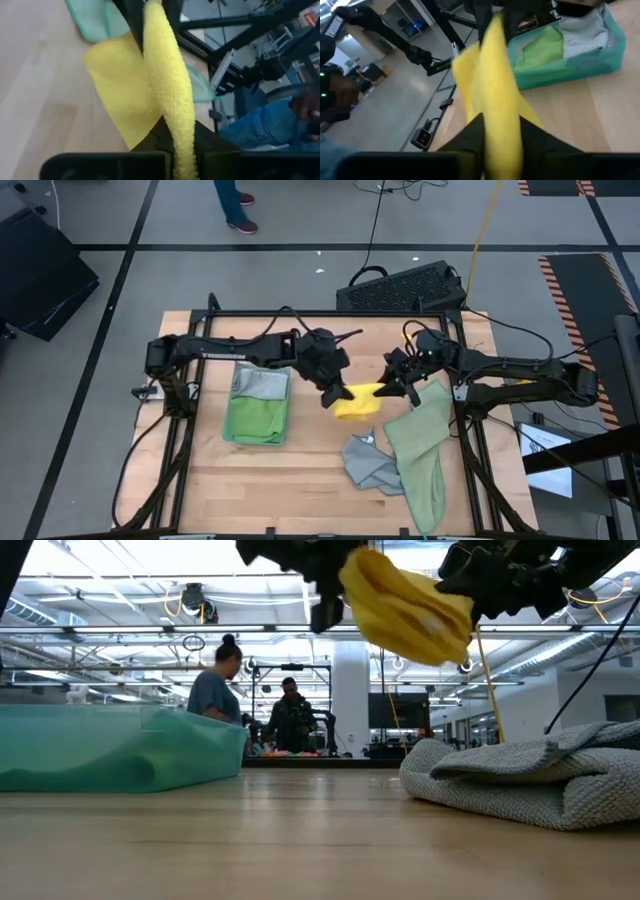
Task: Fold microfiber towels
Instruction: Put the yellow microfiber cloth into the green bin
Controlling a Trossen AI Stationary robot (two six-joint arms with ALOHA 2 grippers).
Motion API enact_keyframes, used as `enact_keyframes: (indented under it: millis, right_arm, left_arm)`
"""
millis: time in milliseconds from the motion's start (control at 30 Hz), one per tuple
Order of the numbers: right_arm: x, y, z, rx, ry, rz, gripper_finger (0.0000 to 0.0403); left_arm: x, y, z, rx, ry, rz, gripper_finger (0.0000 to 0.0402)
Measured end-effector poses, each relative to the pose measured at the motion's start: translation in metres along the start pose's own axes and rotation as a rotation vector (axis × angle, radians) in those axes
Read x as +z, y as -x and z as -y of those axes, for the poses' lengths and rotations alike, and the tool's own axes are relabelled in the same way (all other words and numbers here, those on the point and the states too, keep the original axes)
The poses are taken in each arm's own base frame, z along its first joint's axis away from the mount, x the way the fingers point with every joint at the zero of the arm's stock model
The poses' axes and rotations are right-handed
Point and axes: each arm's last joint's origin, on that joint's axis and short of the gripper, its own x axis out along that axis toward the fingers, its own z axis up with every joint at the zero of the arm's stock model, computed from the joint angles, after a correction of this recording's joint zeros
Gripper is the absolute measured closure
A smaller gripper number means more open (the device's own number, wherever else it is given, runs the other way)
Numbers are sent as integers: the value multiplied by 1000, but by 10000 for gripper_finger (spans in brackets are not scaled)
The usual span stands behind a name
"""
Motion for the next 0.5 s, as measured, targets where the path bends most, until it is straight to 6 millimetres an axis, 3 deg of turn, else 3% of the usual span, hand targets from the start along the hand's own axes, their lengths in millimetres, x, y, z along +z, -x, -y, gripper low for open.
enact_keyframes:
  millis: [233,500]
  right_arm:
    - [0,8,-8,4,-55,3,226]
    - [-3,18,-15,-52,-70,-1,210]
  left_arm:
    - [-19,45,24,92,42,-159,391]
    - [-53,105,42,186,81,-335,388]
